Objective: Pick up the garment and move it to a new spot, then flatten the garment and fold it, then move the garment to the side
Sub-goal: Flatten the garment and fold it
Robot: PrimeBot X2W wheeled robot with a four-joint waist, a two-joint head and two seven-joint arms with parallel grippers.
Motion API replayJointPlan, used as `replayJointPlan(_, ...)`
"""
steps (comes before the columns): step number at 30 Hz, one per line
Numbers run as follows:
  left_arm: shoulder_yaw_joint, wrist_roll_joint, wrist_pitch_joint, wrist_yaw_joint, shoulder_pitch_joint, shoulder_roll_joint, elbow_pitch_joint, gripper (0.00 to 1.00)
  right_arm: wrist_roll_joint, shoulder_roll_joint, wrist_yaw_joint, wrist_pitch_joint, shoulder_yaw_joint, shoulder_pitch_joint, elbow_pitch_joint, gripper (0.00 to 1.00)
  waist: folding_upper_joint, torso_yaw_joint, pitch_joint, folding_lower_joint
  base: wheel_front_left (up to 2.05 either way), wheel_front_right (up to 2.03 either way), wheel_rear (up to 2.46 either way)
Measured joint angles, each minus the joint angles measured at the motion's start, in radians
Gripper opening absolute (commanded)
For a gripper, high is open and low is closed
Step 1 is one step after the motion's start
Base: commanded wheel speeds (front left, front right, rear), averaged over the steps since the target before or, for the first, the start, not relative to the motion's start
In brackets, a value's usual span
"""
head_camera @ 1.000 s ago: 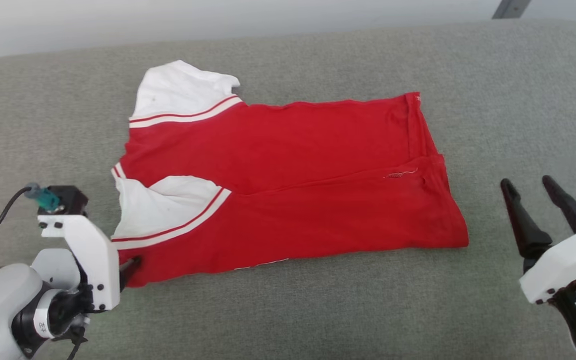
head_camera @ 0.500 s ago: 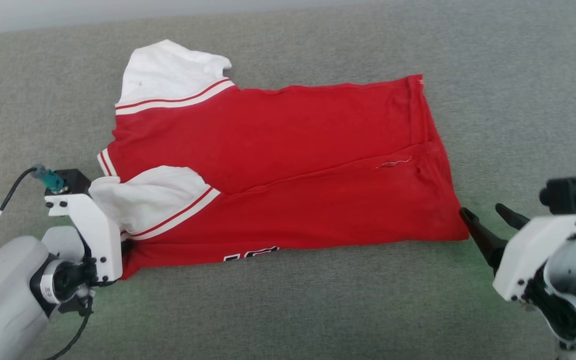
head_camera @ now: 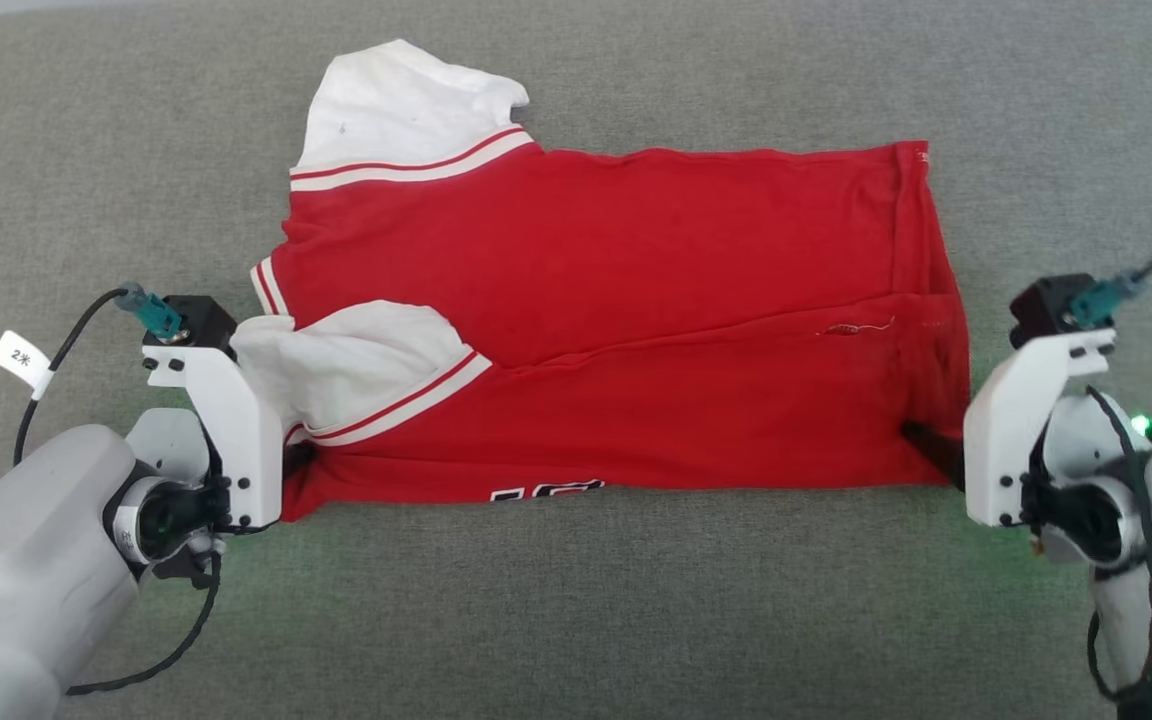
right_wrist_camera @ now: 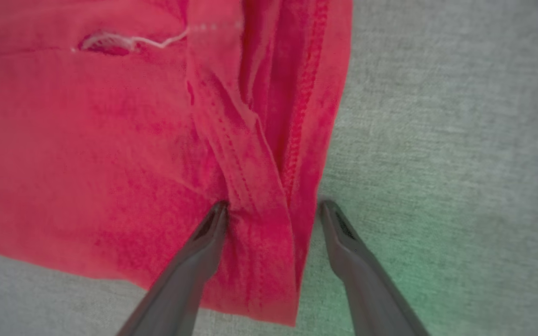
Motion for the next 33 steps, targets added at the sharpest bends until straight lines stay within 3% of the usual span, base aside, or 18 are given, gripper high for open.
replayJointPlan(1,0.000,0.000,0.000,-0.005,-0.003,-0.003,0.006,0.00,0.001,-0.008,0.000,0.021,0.014,-0.014,0.012,0.34,0.0000,0.003,0.002,0.0000,0.00,0.00,0.00)
replayJointPlan(2,0.000,0.000,-0.001,-0.008,-0.005,-0.008,0.011,0.00,0.006,-0.014,0.000,0.038,0.024,-0.025,0.021,0.00,0.0000,0.005,0.003,0.0000,0.00,0.00,0.00)
replayJointPlan(10,0.001,-0.002,-0.002,-0.025,-0.012,-0.015,0.014,0.00,0.081,-0.062,0.000,0.077,0.030,-0.015,-0.026,0.00,-0.0001,0.016,-0.004,0.0000,0.00,0.00,0.00)
replayJointPlan(14,0.003,-0.011,0.025,0.002,-0.006,0.014,-0.045,0.00,0.129,-0.093,0.000,0.126,0.013,0.026,-0.112,0.00,-0.0002,0.017,-0.017,0.0000,0.00,0.00,0.00)
replayJointPlan(19,-0.001,-0.008,0.048,0.075,0.020,0.085,-0.193,0.00,0.166,-0.116,0.001,0.196,-0.032,0.093,-0.228,0.00,-0.0003,0.019,-0.034,0.0000,0.00,0.00,0.00)
replayJointPlan(25,-0.011,-0.021,0.087,0.210,0.107,0.187,-0.432,0.00,0.187,-0.144,0.001,0.276,-0.103,0.198,-0.365,0.00,-0.0003,0.030,-0.050,0.0001,0.00,0.00,0.00)
replayJointPlan(26,-0.011,-0.021,0.087,0.210,0.107,0.187,-0.432,0.00,0.187,-0.144,0.001,0.276,-0.103,0.198,-0.365,0.00,-0.0003,0.030,-0.050,0.0001,0.00,0.00,0.00)
replayJointPlan(28,-0.014,-0.043,0.096,0.279,0.155,0.237,-0.544,0.00,0.192,-0.142,0.001,0.296,-0.136,0.248,-0.410,0.00,-0.0002,0.030,-0.051,0.0001,0.00,0.00,0.00)
replayJointPlan(33,-0.030,-0.053,0.098,0.339,0.212,0.258,-0.630,0.00,0.173,-0.115,0.001,0.286,-0.155,0.300,-0.420,0.00,-0.0003,0.029,-0.049,0.0001,0.00,0.00,0.00)
